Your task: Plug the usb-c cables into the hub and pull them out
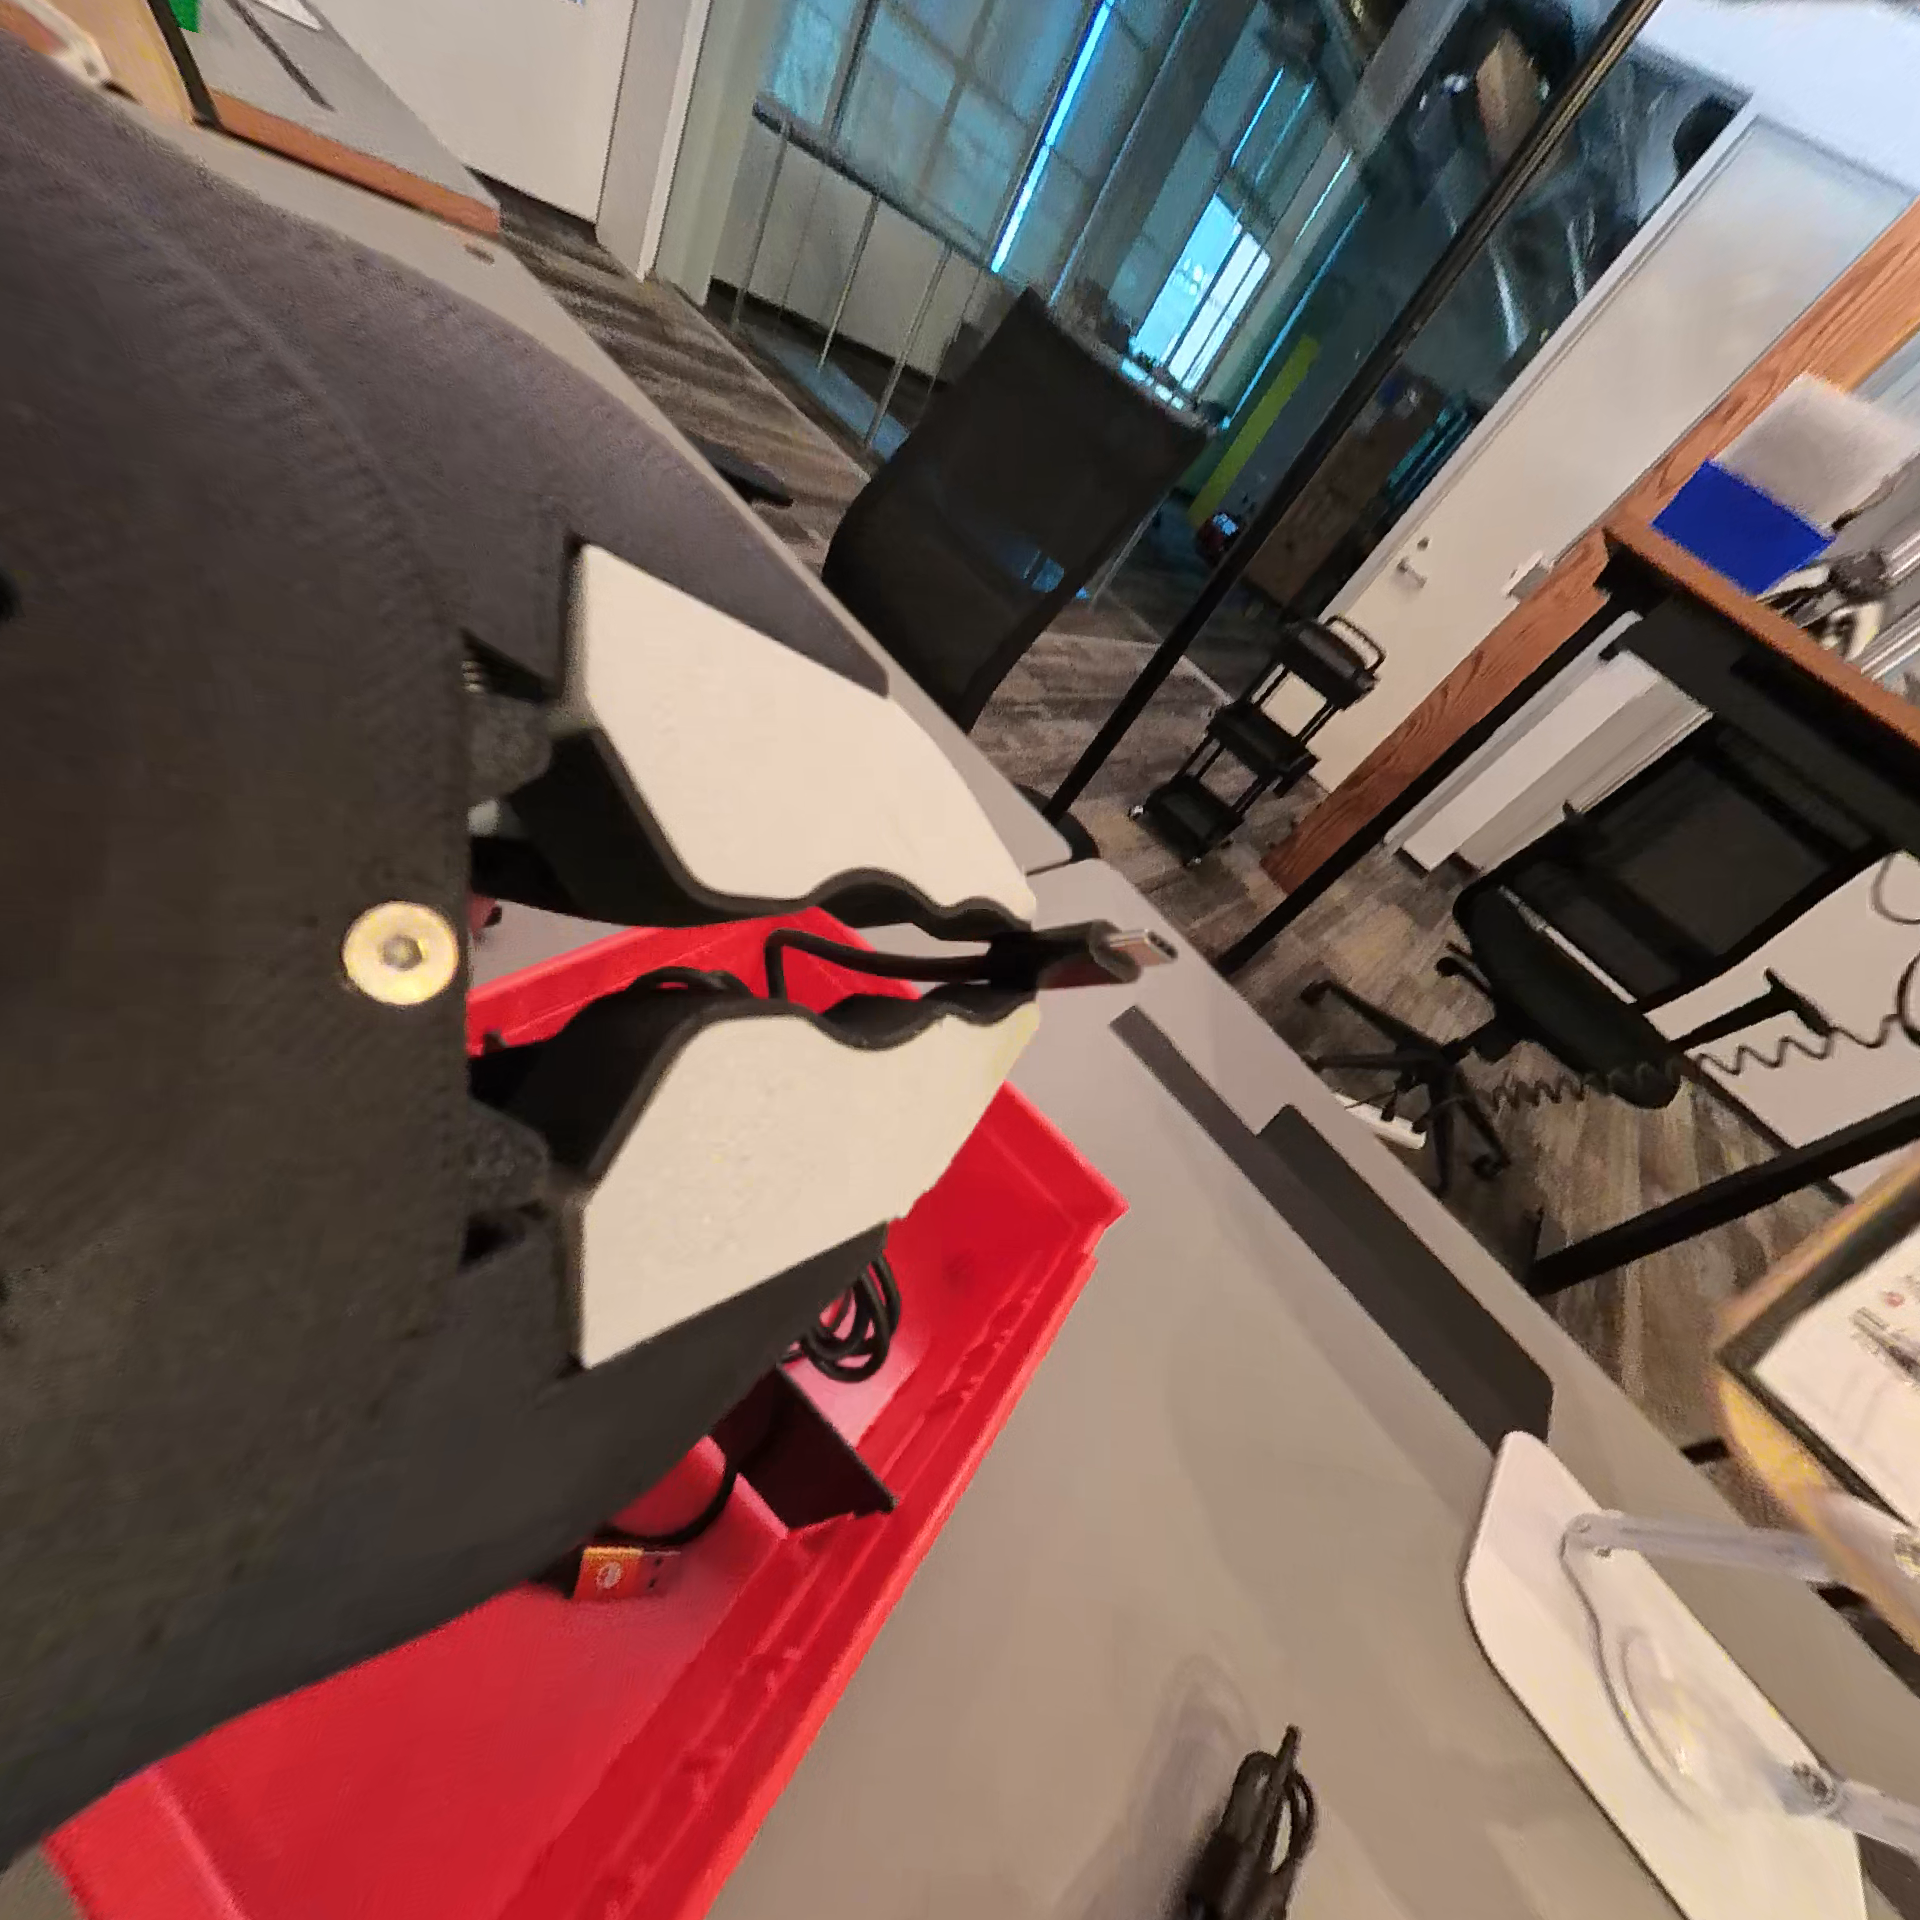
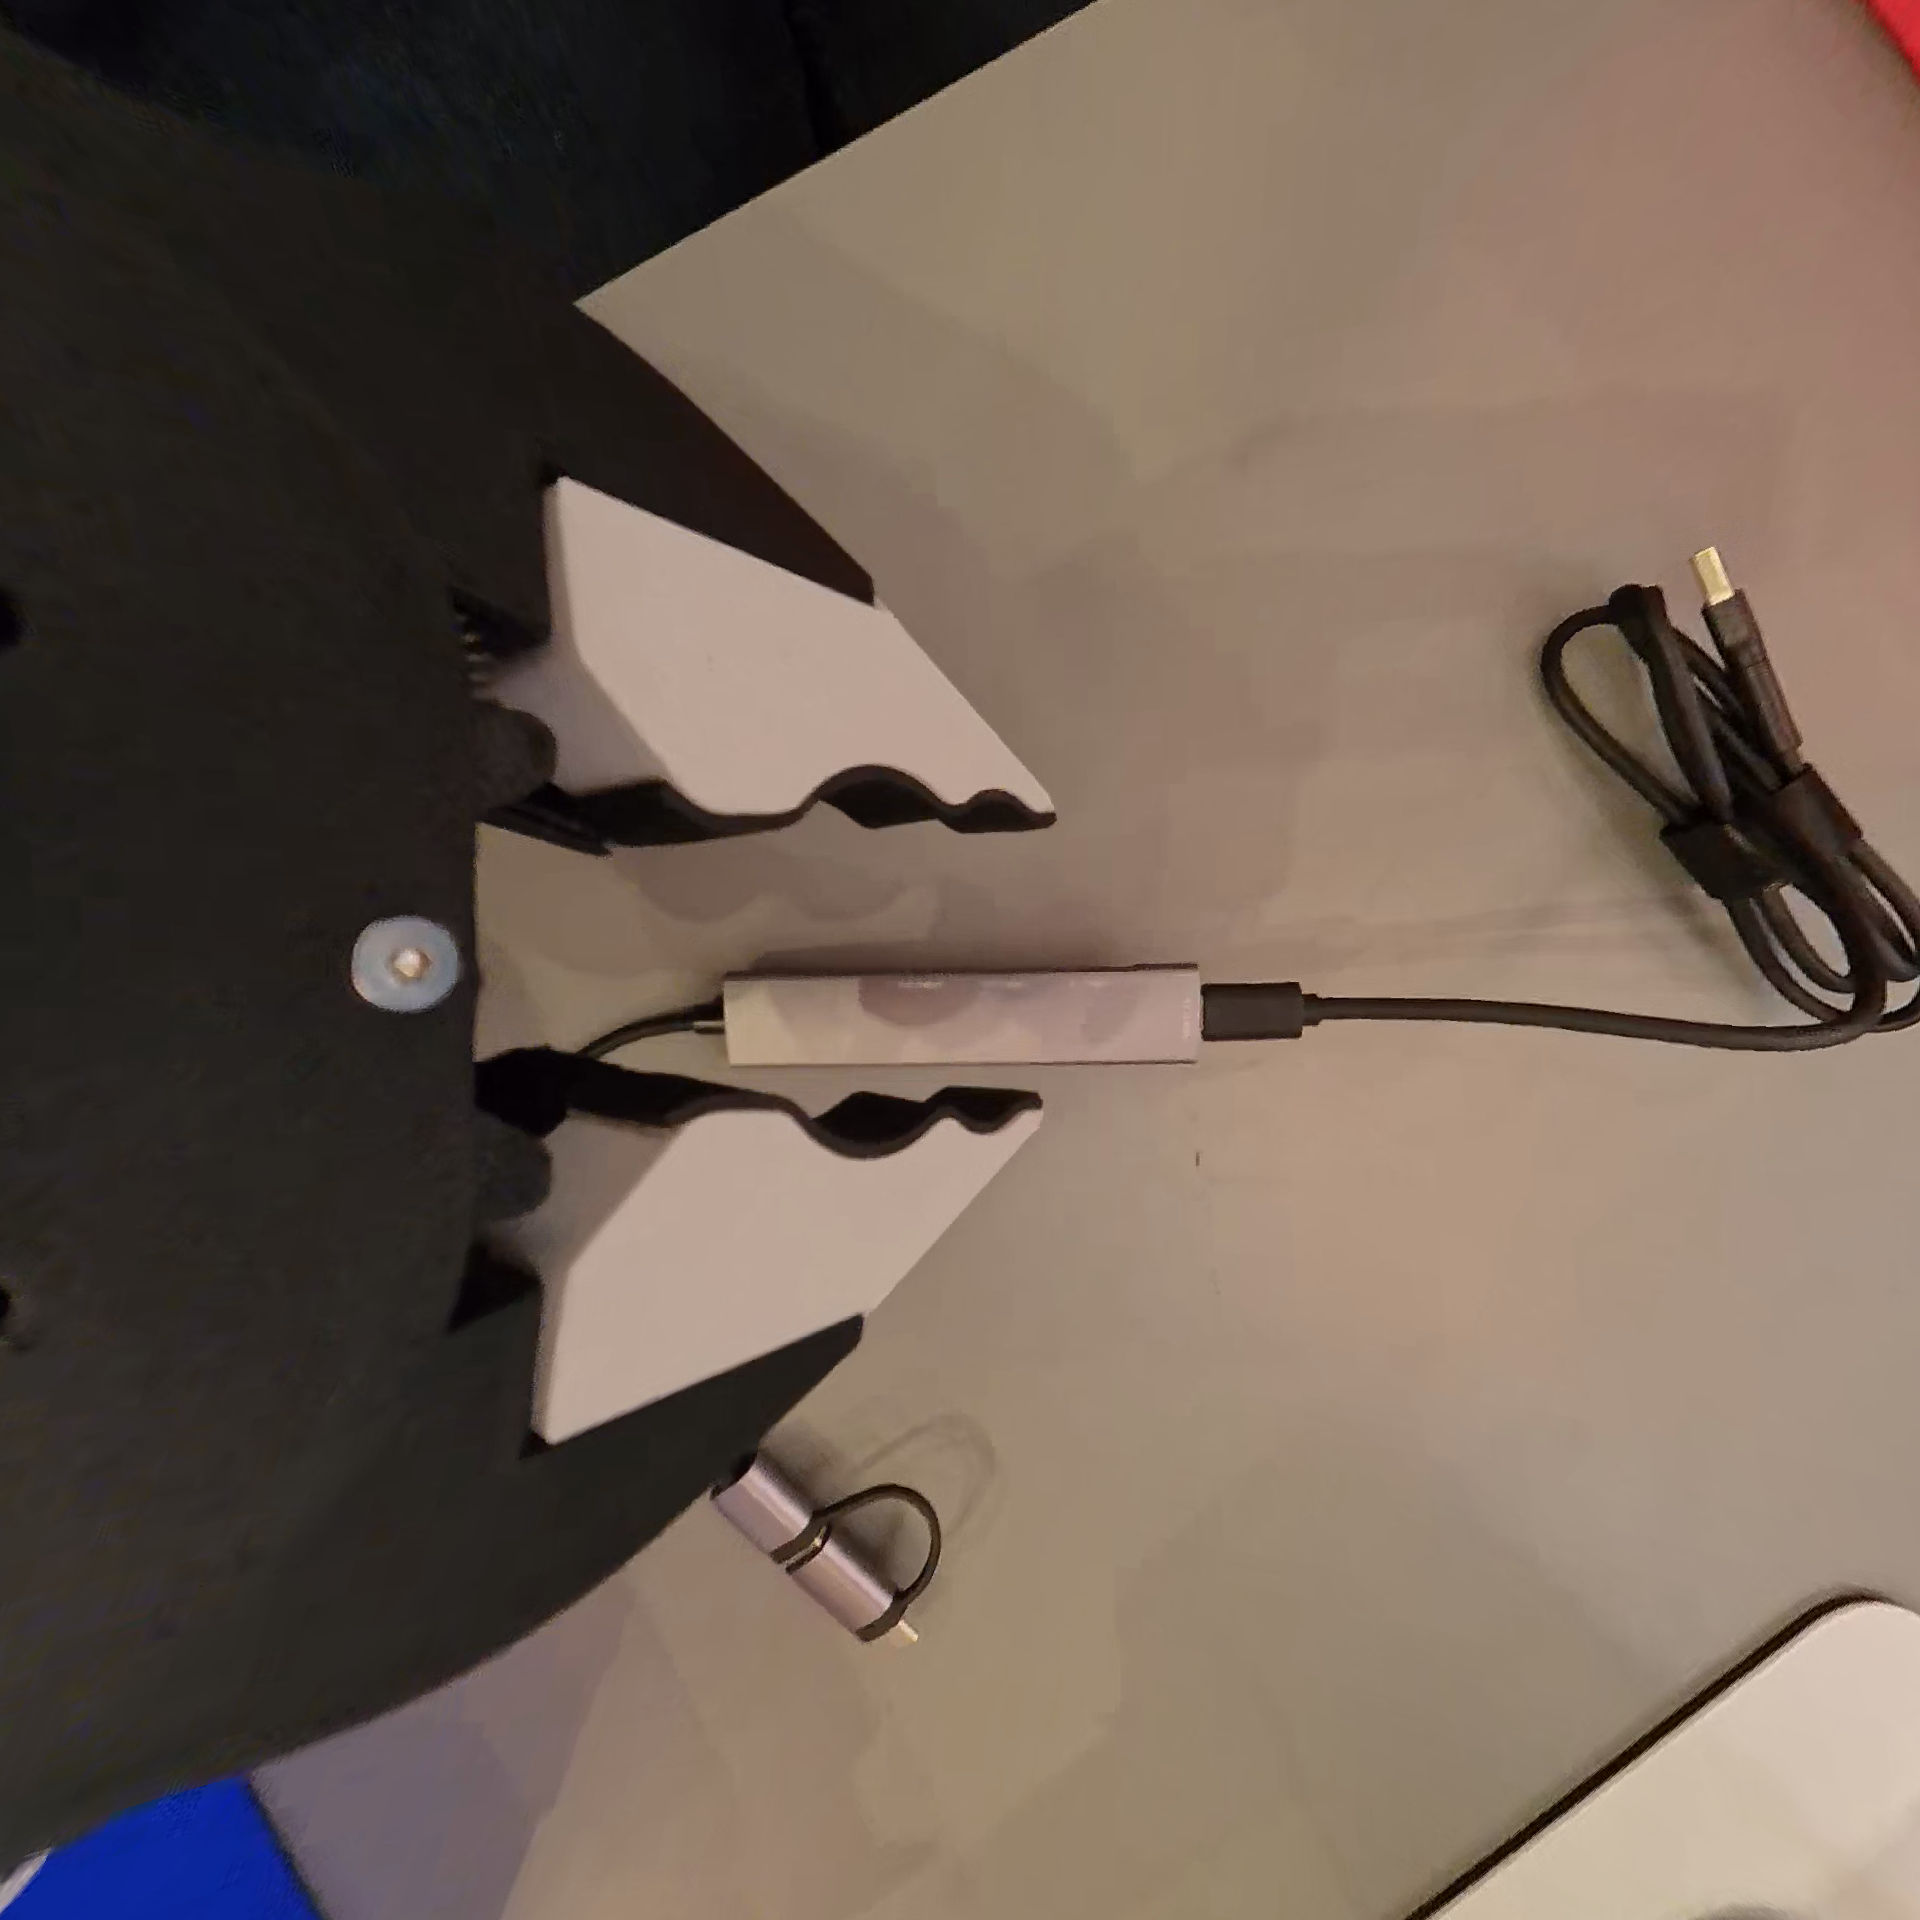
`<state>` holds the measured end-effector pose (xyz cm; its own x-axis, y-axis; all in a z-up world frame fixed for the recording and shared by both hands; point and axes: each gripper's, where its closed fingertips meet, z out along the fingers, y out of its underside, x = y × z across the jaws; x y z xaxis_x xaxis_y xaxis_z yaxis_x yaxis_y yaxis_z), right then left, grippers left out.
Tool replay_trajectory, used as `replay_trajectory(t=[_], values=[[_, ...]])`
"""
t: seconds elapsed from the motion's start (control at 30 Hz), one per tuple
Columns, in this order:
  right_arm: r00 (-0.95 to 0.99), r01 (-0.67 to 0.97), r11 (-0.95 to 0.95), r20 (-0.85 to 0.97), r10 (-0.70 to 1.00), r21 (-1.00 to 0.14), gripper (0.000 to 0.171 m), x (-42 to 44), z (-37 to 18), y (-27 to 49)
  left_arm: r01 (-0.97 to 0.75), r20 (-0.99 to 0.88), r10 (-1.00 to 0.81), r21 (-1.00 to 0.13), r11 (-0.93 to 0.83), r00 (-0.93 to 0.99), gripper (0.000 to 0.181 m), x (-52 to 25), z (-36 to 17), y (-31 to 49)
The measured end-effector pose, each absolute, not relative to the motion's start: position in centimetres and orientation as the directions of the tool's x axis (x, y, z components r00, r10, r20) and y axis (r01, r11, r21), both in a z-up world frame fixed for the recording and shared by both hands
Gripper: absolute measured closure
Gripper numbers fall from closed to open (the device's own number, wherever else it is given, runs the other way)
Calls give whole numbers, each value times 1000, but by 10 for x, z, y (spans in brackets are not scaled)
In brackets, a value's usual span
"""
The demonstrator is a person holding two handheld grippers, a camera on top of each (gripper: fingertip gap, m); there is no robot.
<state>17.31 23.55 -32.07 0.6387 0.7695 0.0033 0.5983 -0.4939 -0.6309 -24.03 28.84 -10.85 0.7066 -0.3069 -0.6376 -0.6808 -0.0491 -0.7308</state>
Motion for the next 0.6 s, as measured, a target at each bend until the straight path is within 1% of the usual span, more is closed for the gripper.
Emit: replay_trajectory(t=[0.17,0.27,0.33,0.47,0.6], values=[[636,619,-509,2,771,-598,108,179,-325,230,-670,-653,-278,-741,45,704,173,-213,-67,272],[639,627,-522,-1,769,-578,105,185,-330,226,-643,-645,-290,-757,114,707,174,-189,-45,258],[644,617,-525,-7,765,-586,106,188,-327,224,-626,-637,-323,-765,153,700,174,-168,-37,250],[651,613,-527,-1,759,-590,106,195,-322,220,-606,-625,-406,-772,194,667,174,-123,-36,240],[644,622,-525,-3,765,-581,109,200,-324,214,-605,-615,-516,-767,214,596,173,-70,-57,233]])
